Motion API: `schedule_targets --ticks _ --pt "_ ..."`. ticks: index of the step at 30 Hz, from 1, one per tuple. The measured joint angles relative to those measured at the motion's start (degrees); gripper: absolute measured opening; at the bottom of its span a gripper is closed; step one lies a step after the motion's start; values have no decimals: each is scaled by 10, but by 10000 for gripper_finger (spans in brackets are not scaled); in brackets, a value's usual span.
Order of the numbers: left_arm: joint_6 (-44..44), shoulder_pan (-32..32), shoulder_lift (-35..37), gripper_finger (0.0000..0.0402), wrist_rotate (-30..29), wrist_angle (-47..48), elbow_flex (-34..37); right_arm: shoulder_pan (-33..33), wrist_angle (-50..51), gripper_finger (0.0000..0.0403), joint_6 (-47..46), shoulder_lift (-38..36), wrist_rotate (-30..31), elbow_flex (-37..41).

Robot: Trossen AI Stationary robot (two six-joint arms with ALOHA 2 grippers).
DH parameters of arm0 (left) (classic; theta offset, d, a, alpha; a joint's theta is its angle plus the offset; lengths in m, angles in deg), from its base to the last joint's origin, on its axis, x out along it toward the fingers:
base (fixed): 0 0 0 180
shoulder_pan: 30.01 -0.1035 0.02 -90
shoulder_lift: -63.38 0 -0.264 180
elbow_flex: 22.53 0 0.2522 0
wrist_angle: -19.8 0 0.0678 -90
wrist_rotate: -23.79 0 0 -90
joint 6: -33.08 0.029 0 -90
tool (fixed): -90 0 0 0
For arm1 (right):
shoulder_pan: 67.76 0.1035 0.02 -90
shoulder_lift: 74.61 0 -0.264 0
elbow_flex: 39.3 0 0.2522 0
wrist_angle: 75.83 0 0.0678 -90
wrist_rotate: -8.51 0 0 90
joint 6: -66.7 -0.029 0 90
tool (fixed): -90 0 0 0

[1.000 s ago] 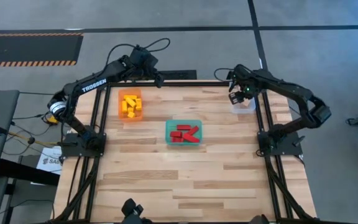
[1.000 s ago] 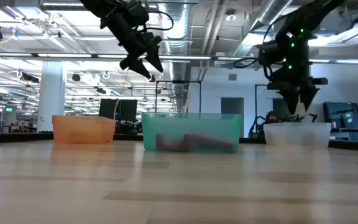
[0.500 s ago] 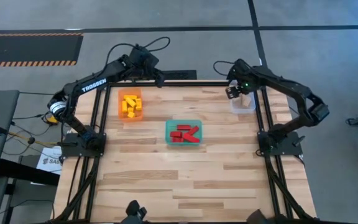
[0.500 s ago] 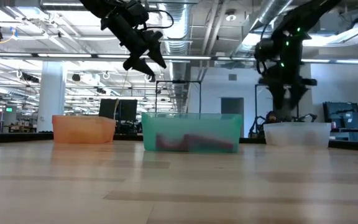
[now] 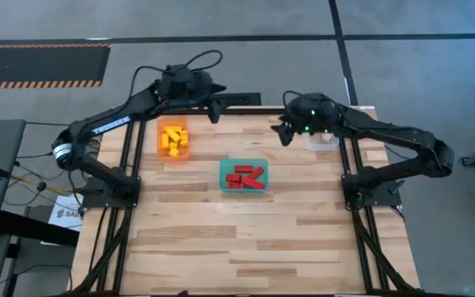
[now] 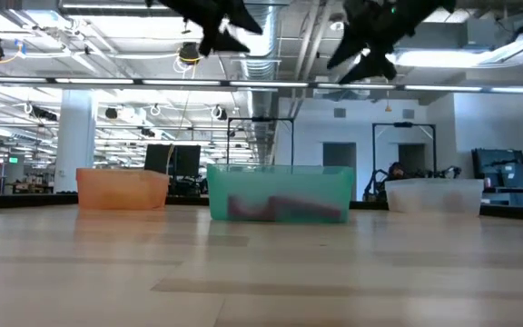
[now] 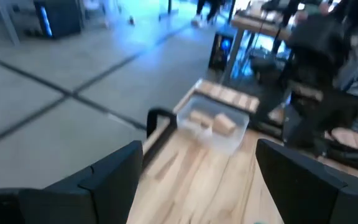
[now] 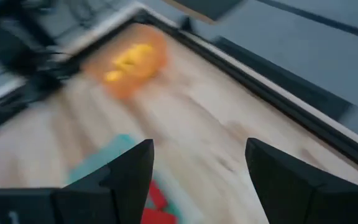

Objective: Sort & place blocks by color
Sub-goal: Return to Home Position

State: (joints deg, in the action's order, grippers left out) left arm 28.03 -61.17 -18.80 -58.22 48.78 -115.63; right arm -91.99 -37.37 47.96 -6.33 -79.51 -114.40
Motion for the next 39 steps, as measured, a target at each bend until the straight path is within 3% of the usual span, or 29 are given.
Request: schedule_targets --ticks 5,13,25,30,34,39 --pt "-1 6 75 302 -8 -52 55 52 -41 276 35 -2 -34 0" --pt "-96 -8 210 302 -8 -194 245 104 -78 276 83 -10 -36 12" --pt "-191 18 373 302 -13 -269 423 138 -278 276 38 -201 -51 236" --pt "-218 45 444 300 -24 -306 504 148 -277 276 40 -242 -35 266" --pt "-220 70 478 273 -46 -313 546 147 -284 276 42 -240 -28 266" --pt "-211 94 520 208 -46 -323 586 148 -243 276 41 -251 -48 266"
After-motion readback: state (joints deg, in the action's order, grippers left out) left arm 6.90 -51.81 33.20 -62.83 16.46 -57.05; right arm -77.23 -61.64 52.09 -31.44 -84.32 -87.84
